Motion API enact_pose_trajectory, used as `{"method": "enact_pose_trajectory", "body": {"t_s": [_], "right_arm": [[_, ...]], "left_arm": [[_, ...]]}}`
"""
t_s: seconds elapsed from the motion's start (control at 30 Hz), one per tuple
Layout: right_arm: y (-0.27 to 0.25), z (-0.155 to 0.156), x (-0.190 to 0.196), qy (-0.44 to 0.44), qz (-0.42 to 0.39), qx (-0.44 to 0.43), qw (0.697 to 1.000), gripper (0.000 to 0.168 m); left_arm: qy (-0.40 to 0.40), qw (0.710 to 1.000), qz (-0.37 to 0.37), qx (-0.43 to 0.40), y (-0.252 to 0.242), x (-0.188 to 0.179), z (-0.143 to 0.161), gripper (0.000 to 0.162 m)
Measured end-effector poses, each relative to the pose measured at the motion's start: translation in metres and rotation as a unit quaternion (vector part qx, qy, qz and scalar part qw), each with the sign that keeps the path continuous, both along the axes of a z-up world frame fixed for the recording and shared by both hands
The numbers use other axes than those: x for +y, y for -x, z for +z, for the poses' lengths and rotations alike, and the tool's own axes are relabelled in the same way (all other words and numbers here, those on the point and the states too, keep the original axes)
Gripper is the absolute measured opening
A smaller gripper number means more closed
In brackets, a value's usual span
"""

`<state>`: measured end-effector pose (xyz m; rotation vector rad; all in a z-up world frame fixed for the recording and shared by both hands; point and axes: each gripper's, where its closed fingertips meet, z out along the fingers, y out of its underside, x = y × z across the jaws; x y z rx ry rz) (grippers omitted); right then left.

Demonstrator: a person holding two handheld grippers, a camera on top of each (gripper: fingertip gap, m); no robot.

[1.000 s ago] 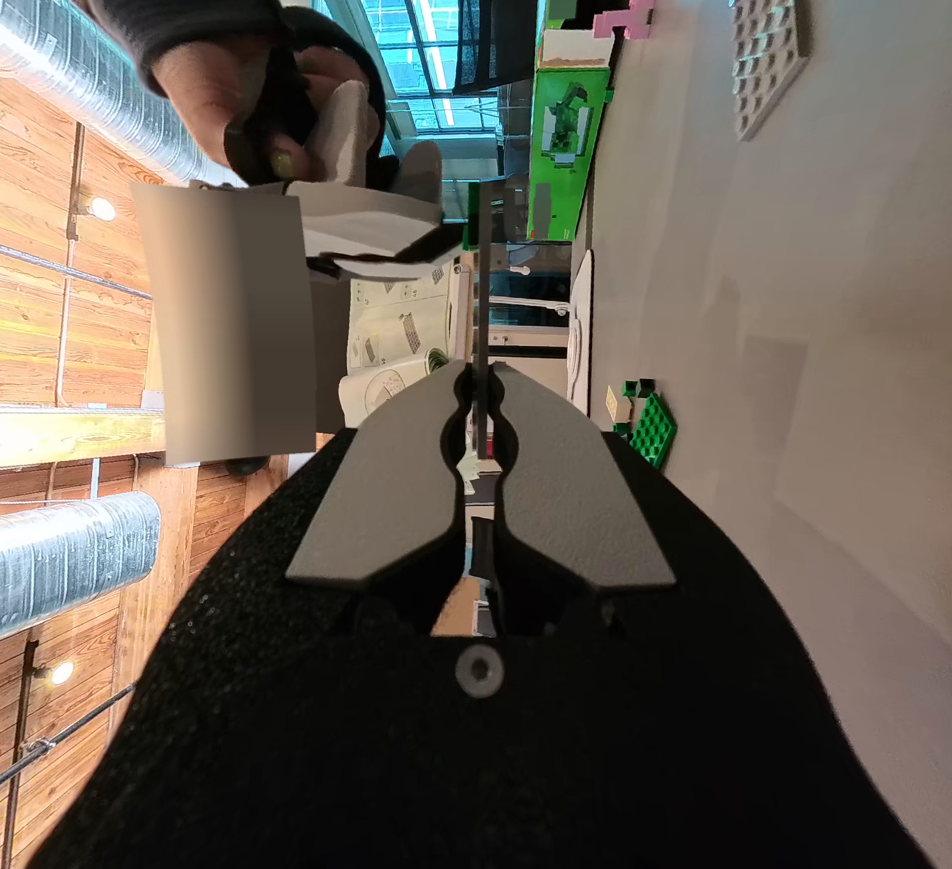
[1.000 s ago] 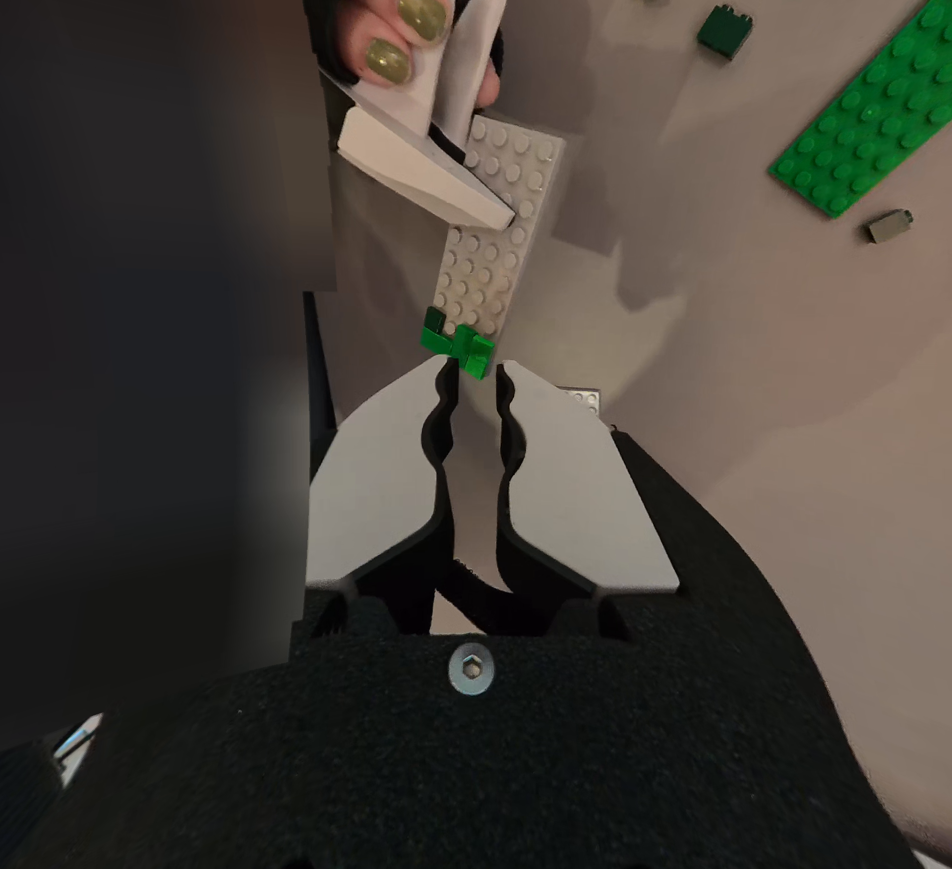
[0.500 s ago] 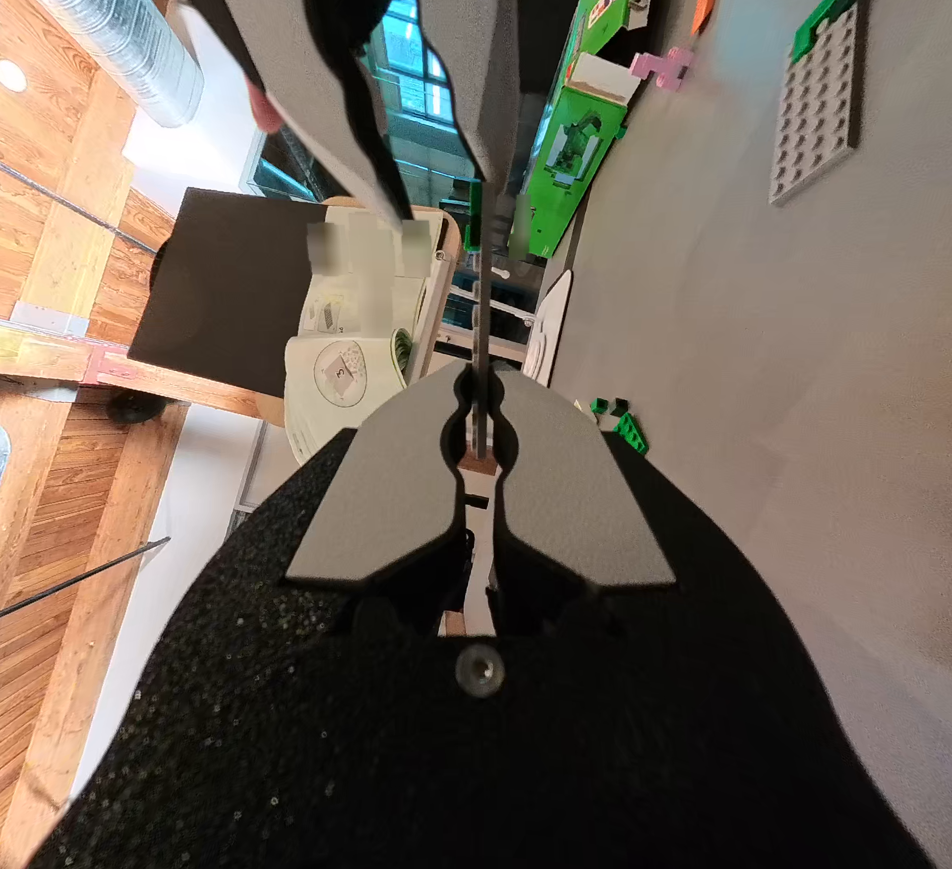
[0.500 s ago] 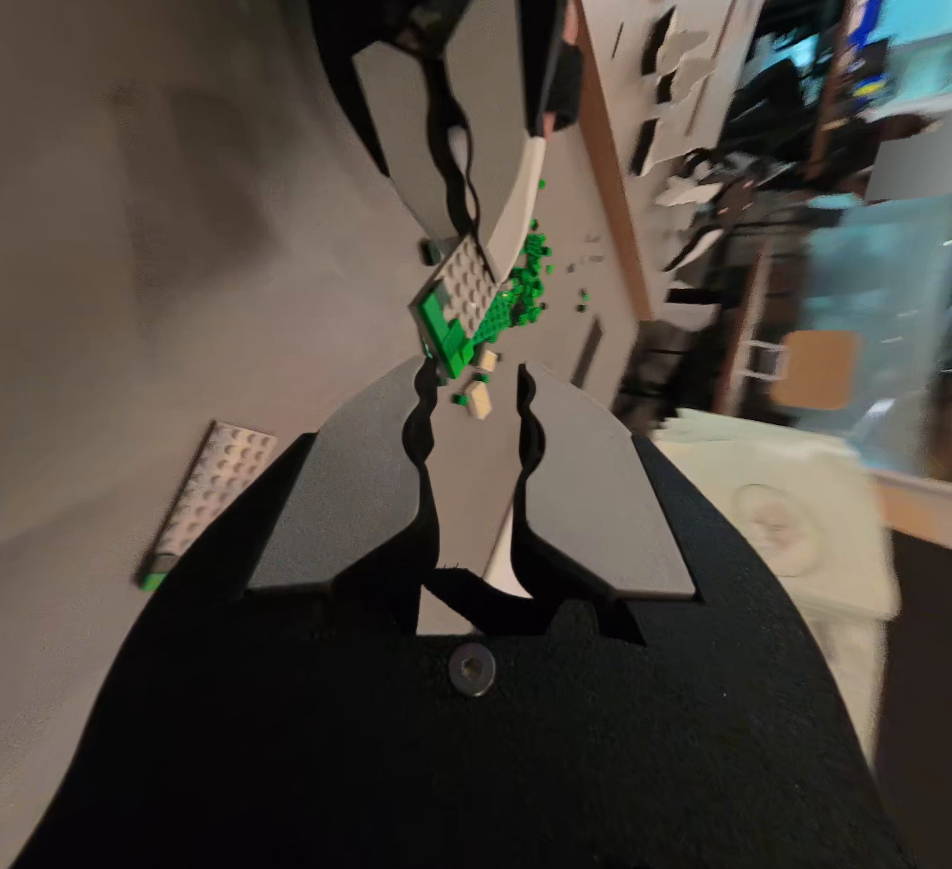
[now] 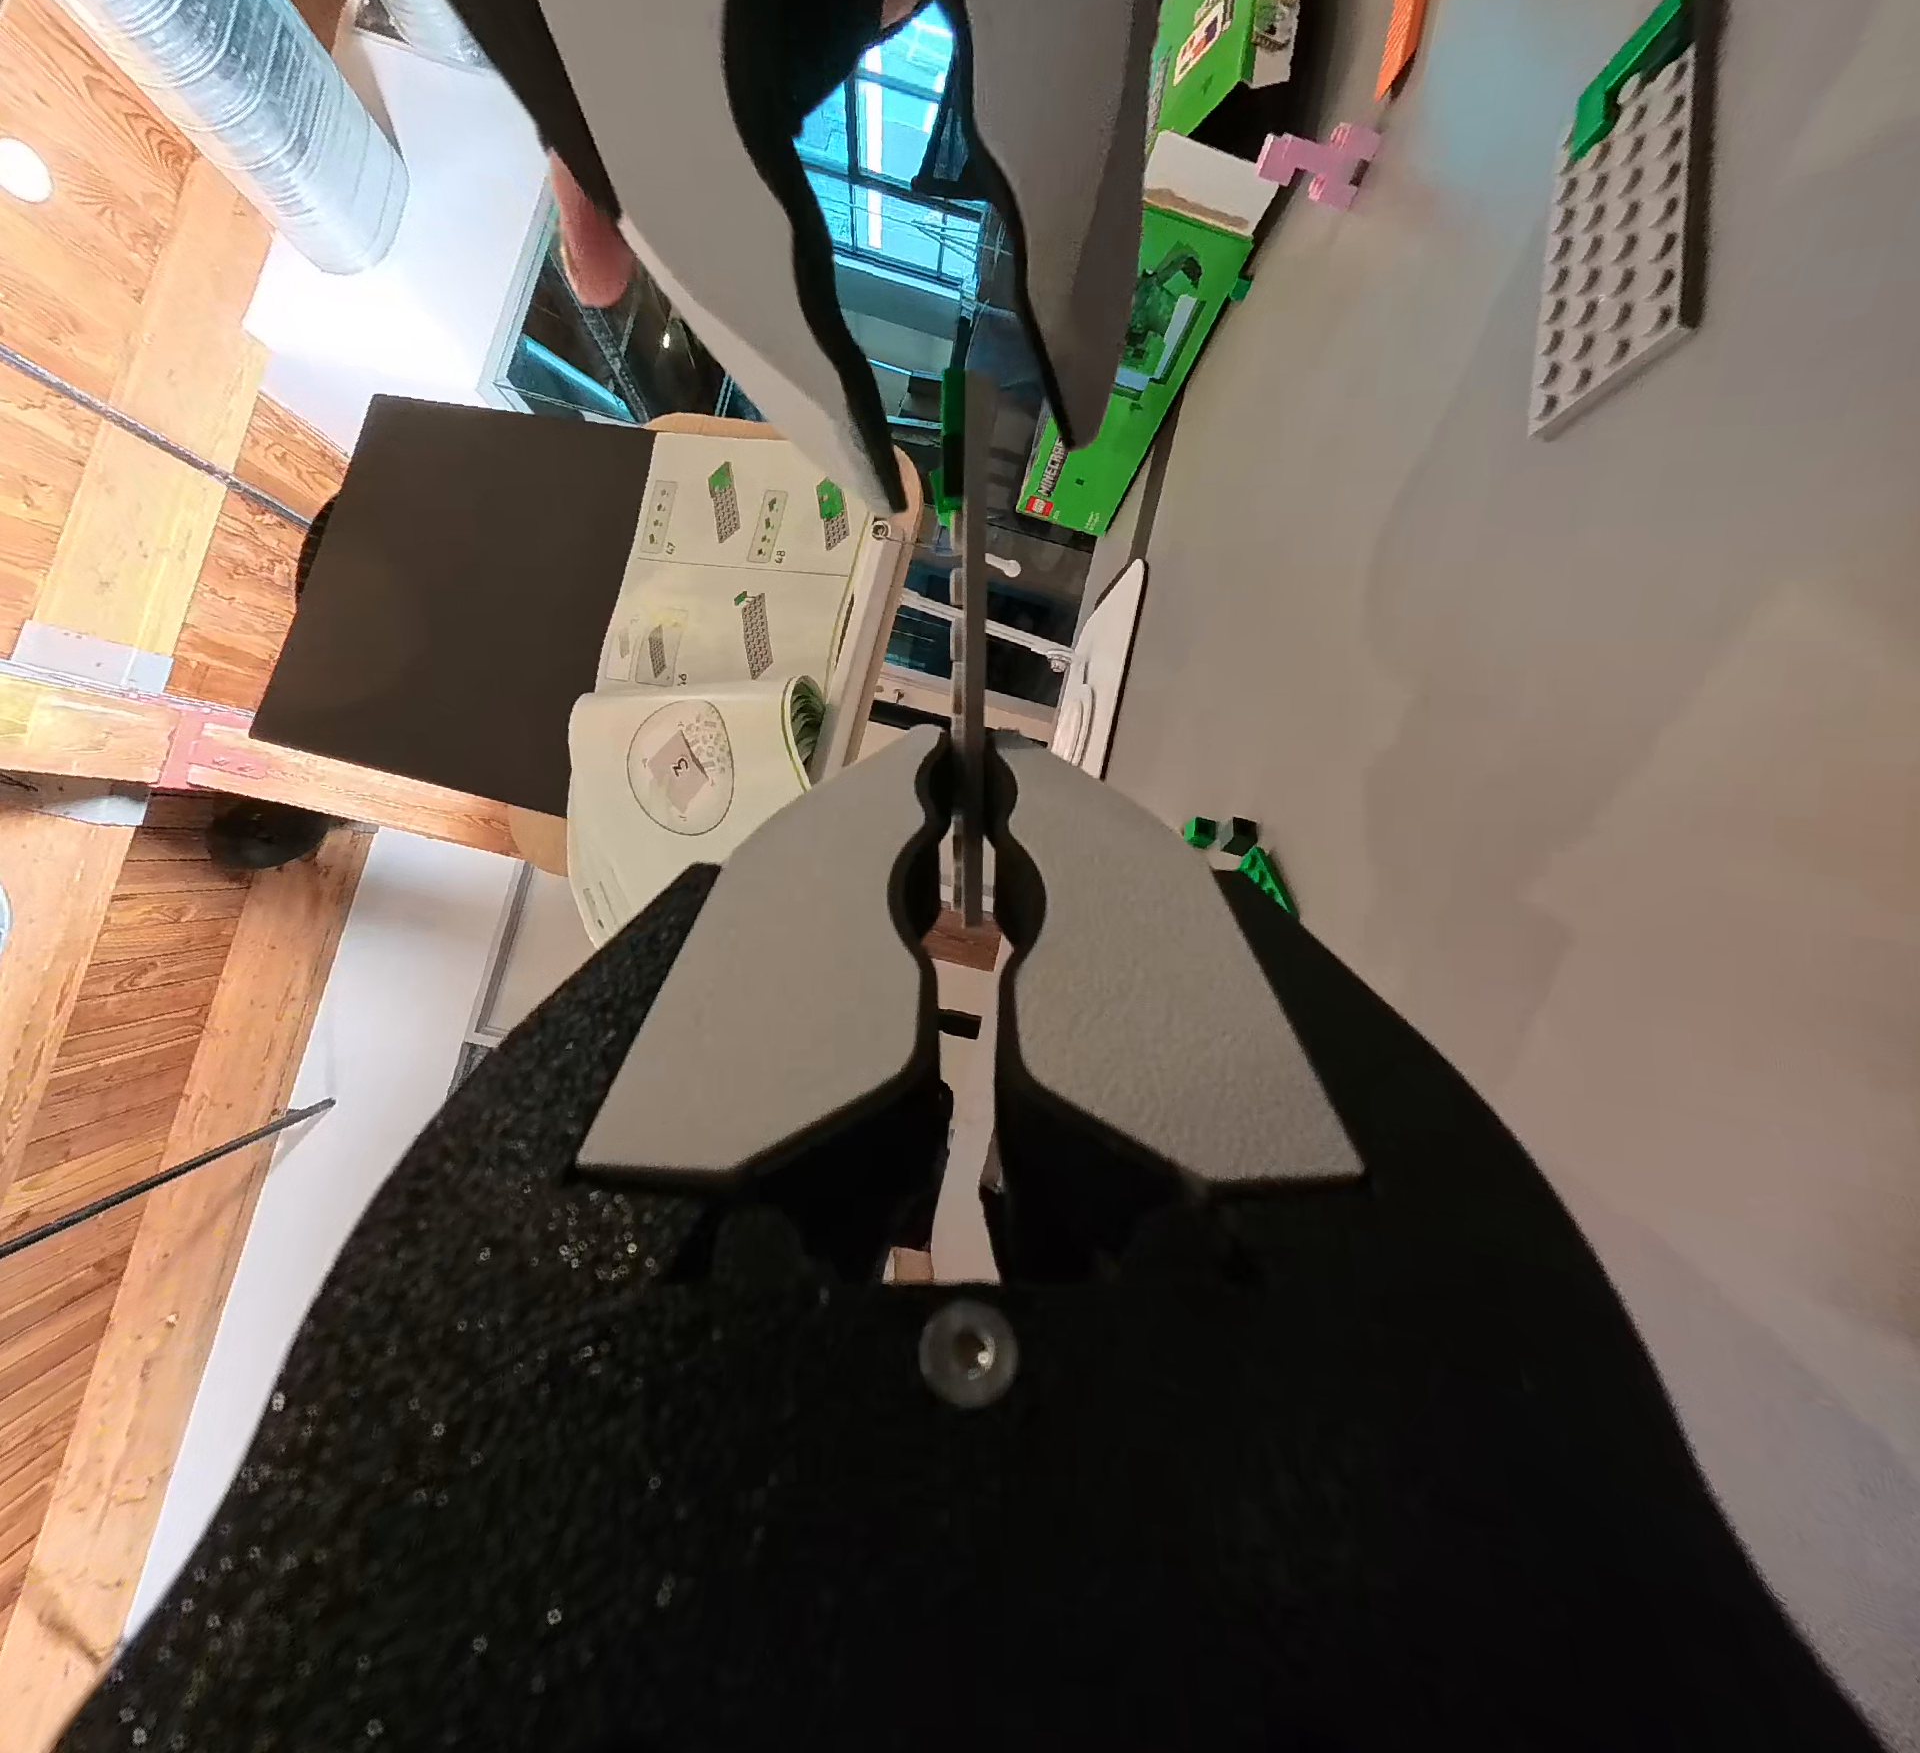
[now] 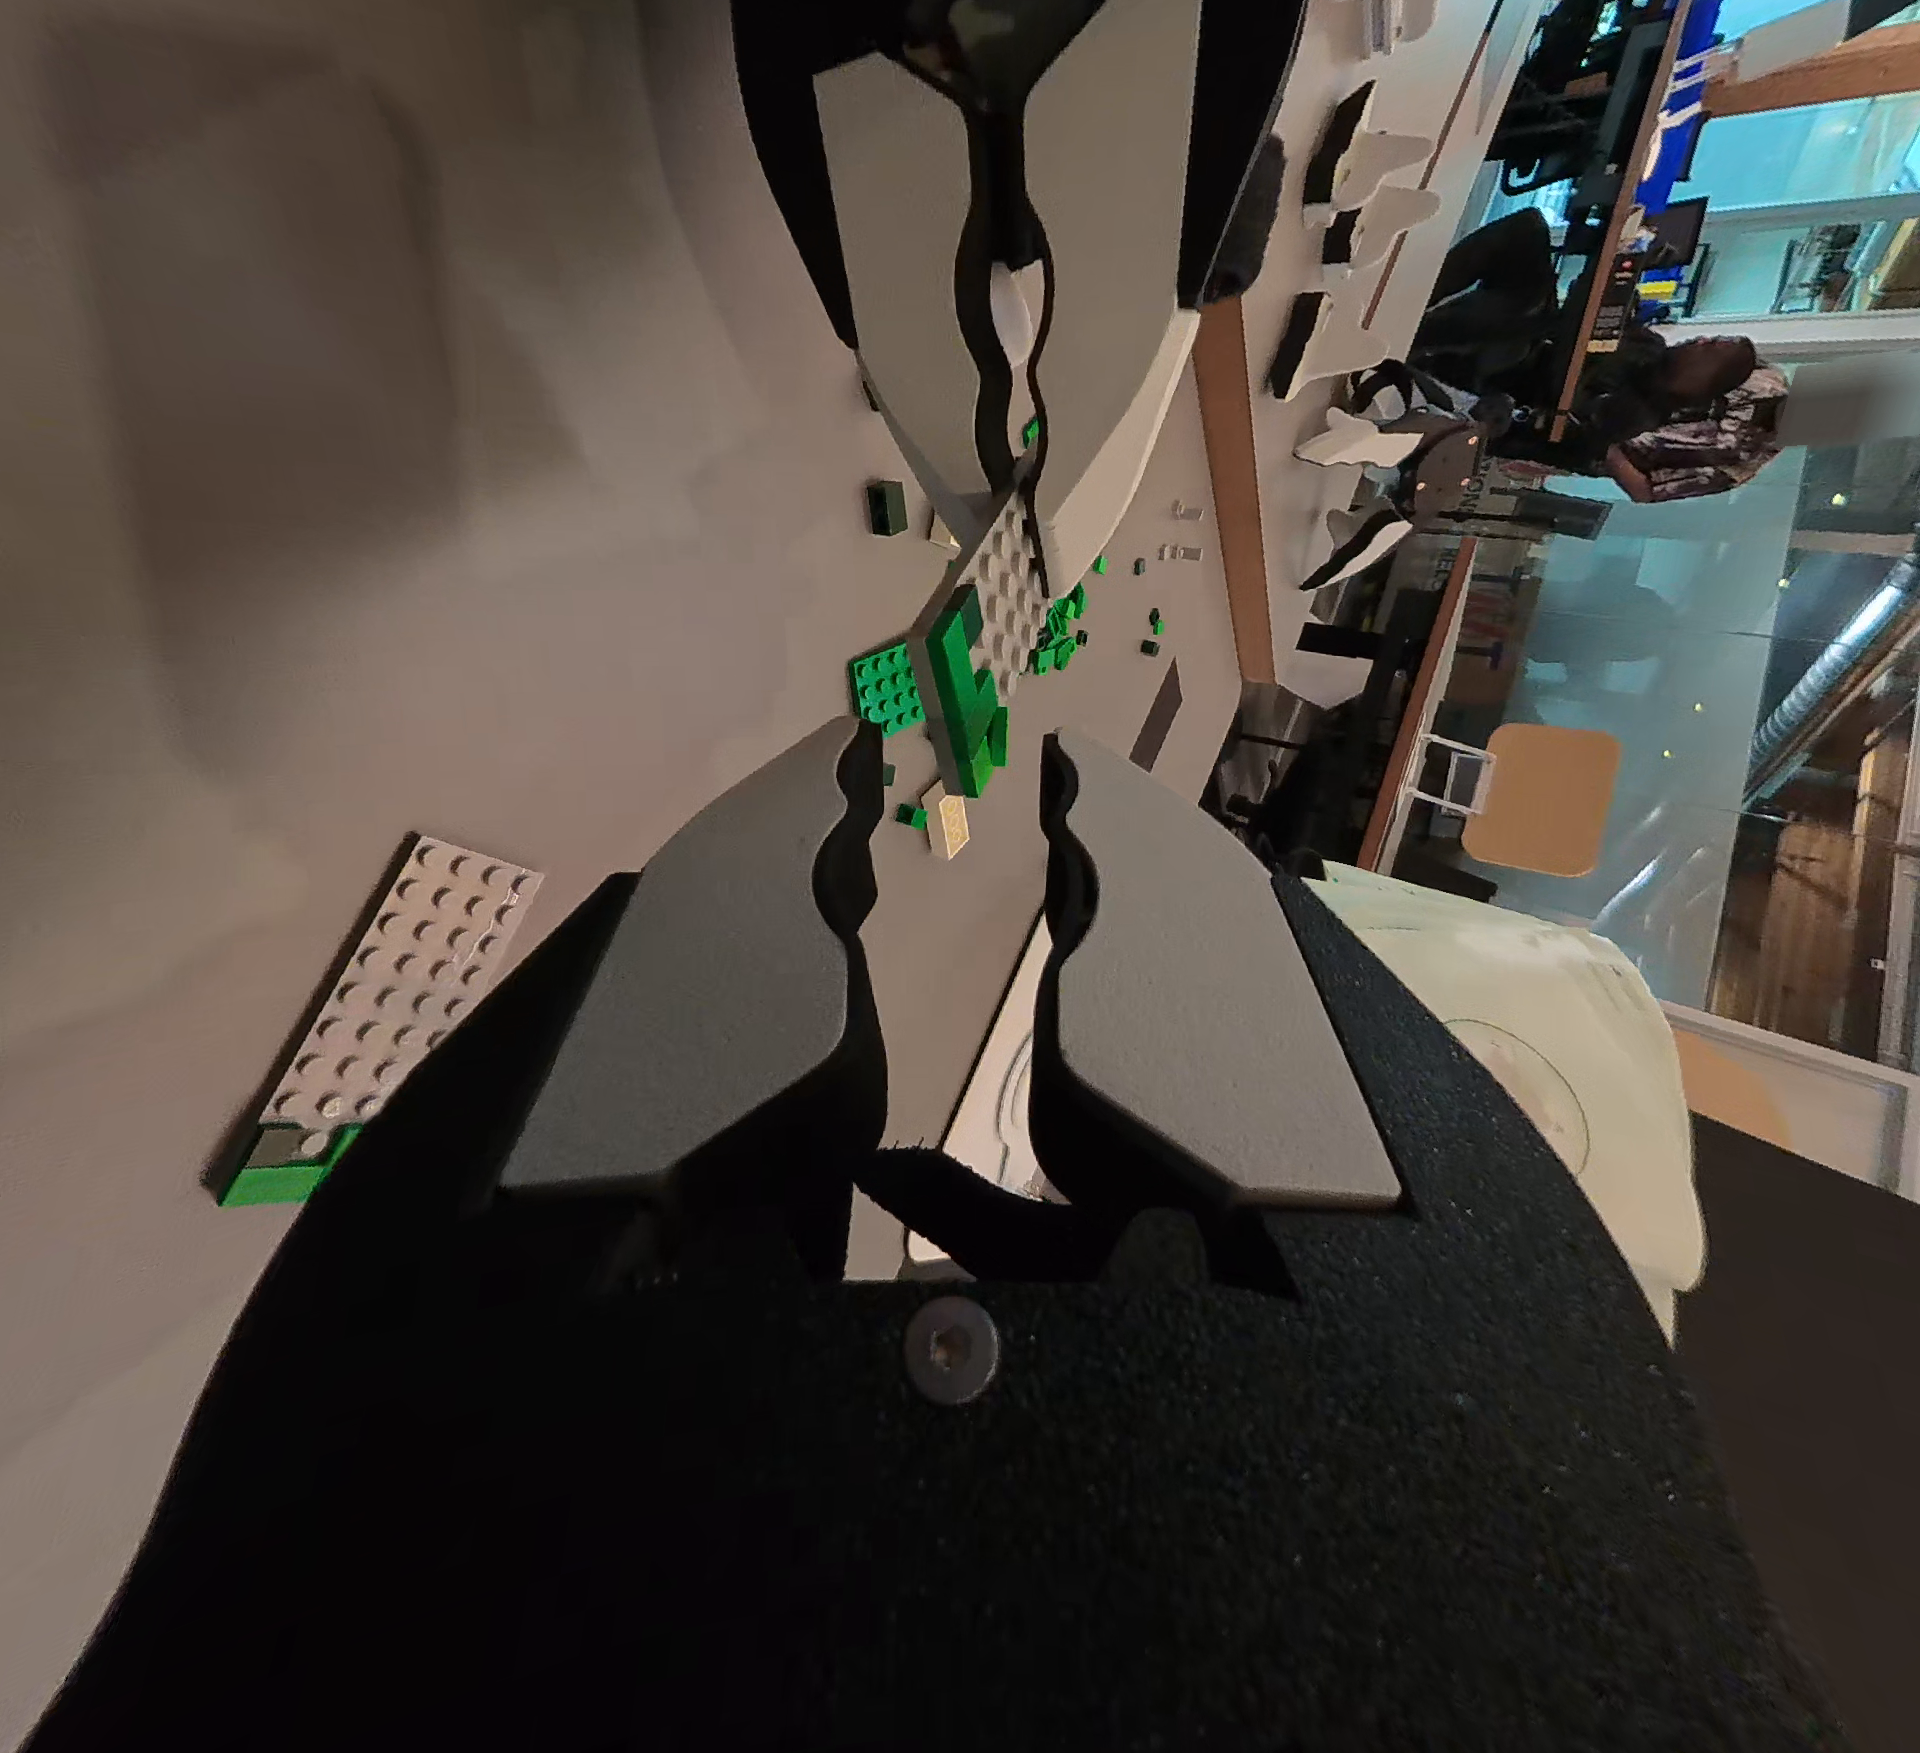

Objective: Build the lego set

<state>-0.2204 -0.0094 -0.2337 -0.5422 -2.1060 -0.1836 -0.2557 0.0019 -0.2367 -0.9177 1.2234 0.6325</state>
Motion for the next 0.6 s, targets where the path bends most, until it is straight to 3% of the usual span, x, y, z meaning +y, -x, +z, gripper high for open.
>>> {"method": "enact_pose_trajectory", "body": {"t_s": [0.3, 0.6], "right_arm": [[-0.0026, -0.0058, 0.0017, -0.016, 0.005, -0.026, 1.0, 0.017], [-0.0025, -0.0033, 0.0073, -0.103, -0.007, -0.032, 0.994, 0.011]], "left_arm": [[0.004, 1.0, 0.005, 0.013, -0.0006, 0.0014, -0.0038, 0.004], [0.006, 1.0, 0.015, 0.014, -0.0002, 0.0023, -0.0038, 0.004]]}}
